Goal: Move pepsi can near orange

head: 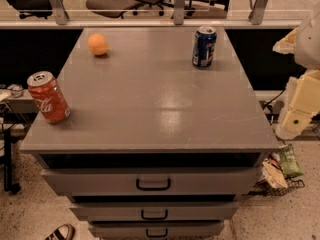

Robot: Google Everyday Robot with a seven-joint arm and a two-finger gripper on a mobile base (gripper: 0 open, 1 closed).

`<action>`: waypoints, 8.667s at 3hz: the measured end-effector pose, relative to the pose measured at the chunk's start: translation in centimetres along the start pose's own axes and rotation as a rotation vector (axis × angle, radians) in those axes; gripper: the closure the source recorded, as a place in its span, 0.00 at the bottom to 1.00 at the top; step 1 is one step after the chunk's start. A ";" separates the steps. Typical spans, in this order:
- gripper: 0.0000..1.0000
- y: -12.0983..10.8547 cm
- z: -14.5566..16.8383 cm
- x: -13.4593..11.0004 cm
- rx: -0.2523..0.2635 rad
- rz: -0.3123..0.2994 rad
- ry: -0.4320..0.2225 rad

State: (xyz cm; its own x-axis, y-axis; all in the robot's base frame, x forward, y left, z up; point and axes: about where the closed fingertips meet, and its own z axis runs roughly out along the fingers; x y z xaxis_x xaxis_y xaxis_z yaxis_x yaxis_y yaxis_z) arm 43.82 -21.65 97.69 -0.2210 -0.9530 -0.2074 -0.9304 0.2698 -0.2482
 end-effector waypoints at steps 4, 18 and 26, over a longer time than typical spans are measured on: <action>0.00 -10.7 5.4 2.2 0.118 0.037 -0.328; 1.00 -27.5 9.7 -13.0 0.236 0.234 -1.157; 0.60 -23.0 20.5 -39.4 0.106 0.201 -1.172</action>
Offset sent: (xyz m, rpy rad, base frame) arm 0.0648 -0.0470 -0.0302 0.1798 -0.0930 -0.0037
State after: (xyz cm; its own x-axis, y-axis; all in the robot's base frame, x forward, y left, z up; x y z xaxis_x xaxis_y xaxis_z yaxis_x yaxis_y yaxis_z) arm 79.91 12.53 92.12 0.0934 -0.2006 -0.9752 -0.8686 0.4623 -0.1783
